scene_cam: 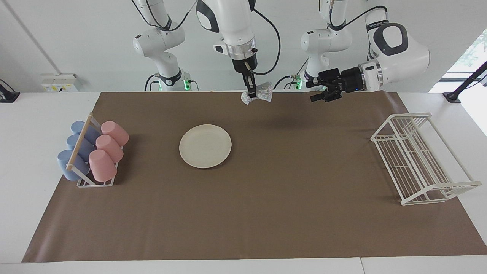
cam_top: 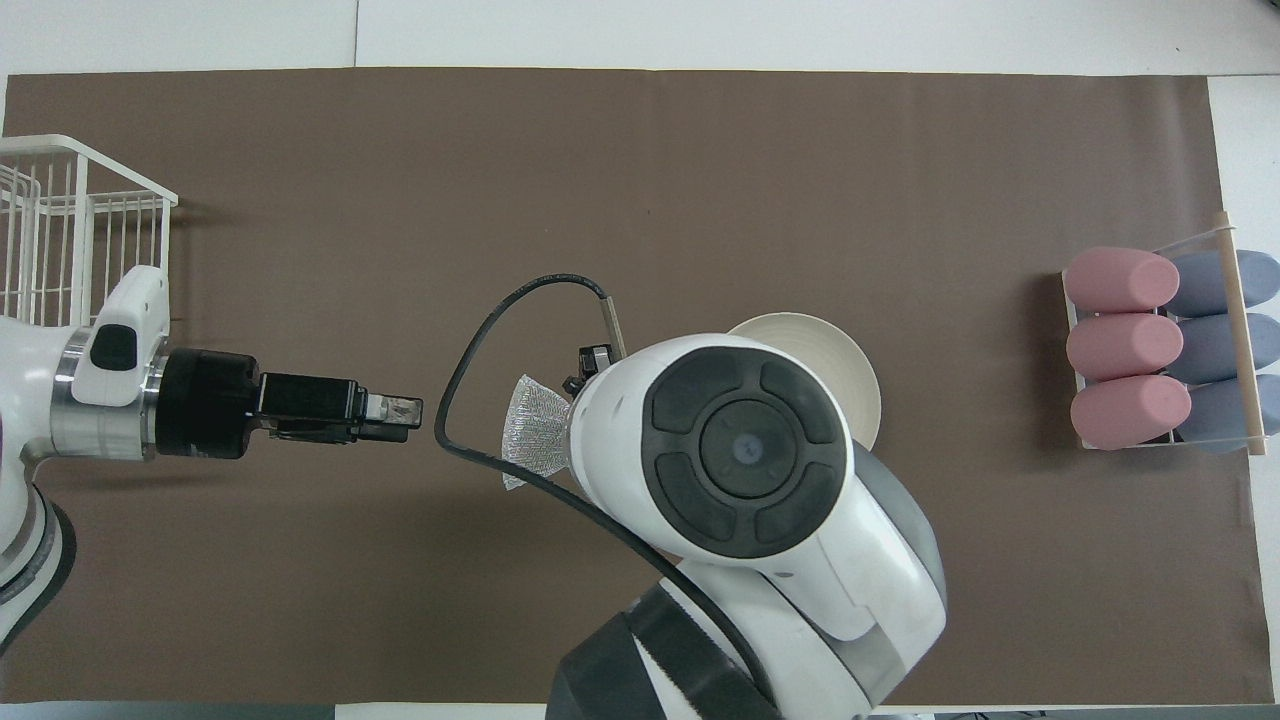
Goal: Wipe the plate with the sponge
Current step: 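Lift the scrubber toward the left gripper while the left gripper reaches, then grasp the scrubber with the left gripper while the right gripper releases, then carry the scrubber toward the rack while the right gripper returns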
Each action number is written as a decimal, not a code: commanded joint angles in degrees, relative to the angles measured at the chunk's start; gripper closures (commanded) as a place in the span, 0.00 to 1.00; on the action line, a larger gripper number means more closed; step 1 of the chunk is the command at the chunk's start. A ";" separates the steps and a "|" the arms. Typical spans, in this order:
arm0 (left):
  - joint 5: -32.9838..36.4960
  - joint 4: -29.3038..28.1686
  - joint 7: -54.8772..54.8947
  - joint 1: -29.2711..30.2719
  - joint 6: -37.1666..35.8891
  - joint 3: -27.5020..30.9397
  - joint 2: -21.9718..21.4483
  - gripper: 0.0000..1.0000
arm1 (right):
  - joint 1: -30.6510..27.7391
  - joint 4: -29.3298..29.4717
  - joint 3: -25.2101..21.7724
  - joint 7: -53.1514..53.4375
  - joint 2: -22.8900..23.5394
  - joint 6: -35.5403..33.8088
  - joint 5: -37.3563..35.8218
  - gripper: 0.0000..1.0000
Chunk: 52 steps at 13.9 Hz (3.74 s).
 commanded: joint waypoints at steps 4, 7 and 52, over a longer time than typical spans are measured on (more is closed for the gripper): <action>-4.93 -2.03 3.04 -5.51 1.30 0.75 -0.29 0.00 | -0.13 1.81 0.16 1.27 0.89 -0.88 -1.57 1.00; -5.46 -2.12 3.04 -7.37 4.12 0.75 -0.11 0.00 | -0.13 1.81 0.16 1.27 0.89 -0.97 -1.66 1.00; 48.64 12.02 -28.68 -2.62 2.90 0.23 3.22 1.00 | -36.25 -2.14 -0.28 -103.75 -7.80 -16.61 -3.95 0.00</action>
